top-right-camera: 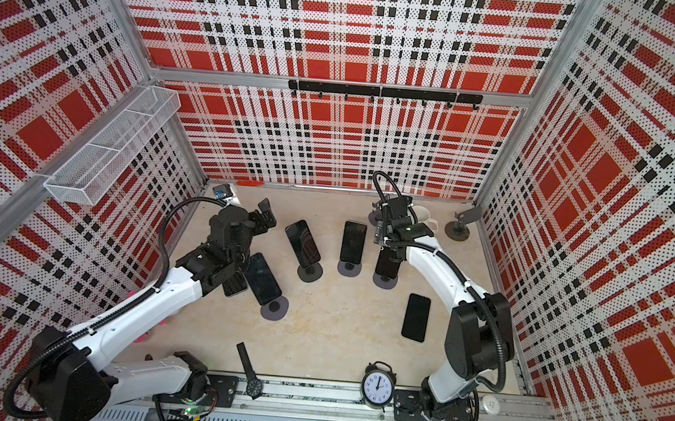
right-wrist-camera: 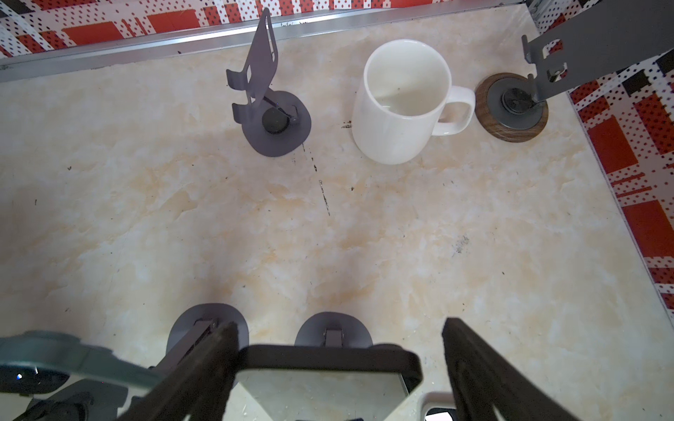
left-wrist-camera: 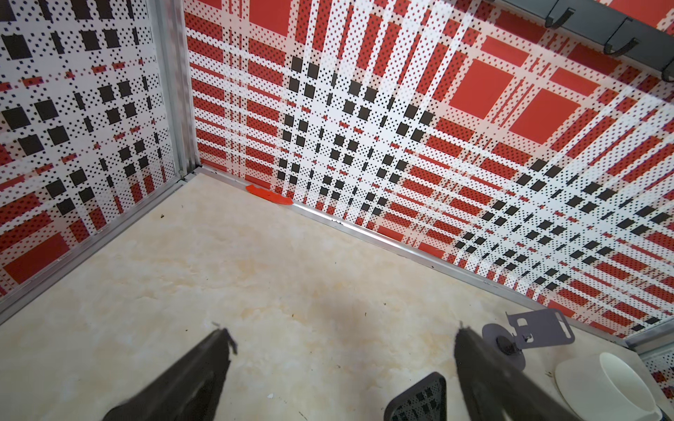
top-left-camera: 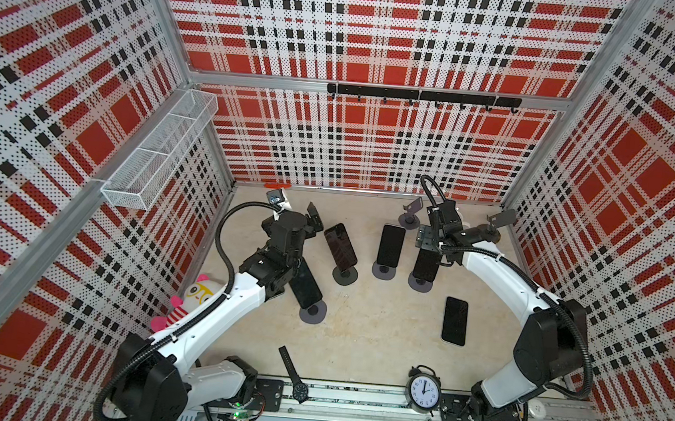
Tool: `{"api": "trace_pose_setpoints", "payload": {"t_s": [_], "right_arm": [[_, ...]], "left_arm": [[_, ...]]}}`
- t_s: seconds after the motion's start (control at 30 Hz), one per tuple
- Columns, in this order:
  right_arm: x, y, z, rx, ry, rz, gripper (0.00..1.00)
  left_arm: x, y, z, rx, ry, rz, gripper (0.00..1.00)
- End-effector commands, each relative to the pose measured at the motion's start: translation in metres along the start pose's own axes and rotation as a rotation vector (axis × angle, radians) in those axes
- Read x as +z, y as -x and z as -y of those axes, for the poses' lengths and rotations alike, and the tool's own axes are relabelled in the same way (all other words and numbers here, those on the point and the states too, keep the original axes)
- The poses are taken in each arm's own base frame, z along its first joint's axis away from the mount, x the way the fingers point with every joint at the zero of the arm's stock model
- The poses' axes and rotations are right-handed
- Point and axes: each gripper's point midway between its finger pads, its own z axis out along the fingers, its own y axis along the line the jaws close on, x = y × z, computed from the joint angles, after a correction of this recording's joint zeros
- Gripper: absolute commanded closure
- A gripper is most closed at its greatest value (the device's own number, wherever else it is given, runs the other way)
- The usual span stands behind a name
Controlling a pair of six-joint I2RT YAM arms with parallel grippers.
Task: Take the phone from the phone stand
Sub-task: 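Lower the right gripper and close it on the standing black phone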
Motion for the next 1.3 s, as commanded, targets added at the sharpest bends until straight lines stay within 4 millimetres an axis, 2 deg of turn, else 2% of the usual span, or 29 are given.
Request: {"api": "trace_pose_setpoints", "payload": {"t_s": [0.0, 0.43, 0.7, 0.97, 1.27], "right_arm": [[0.006, -0.005, -0.001, -0.001, 0.01, -0.015, 0.11], [0.006, -0.021, -0.001, 0.05, 0.027, -0.06, 0.15], [0.002, -0.02, -0.001, 0.061, 0.039, -0.05, 0.25], [0.003, -0.02, -0.001, 0.058, 0.038, -0.05, 0.29], [-0.006, -0.014, 0.001, 0.046, 0.042, -0.032, 0.33]], "left_arm": [[0.0, 0.004, -0.001, -0.013, 0.002, 0.002, 0.02], [0.0, 0.002, 0.005, -0.02, -0.028, -0.006, 0.02], [0.003, -0.001, 0.007, -0.02, -0.037, -0.019, 0.02], [0.002, -0.002, 0.006, -0.02, -0.033, -0.021, 0.02], [0.002, -0.001, 0.008, -0.018, -0.042, -0.02, 0.02]]}}
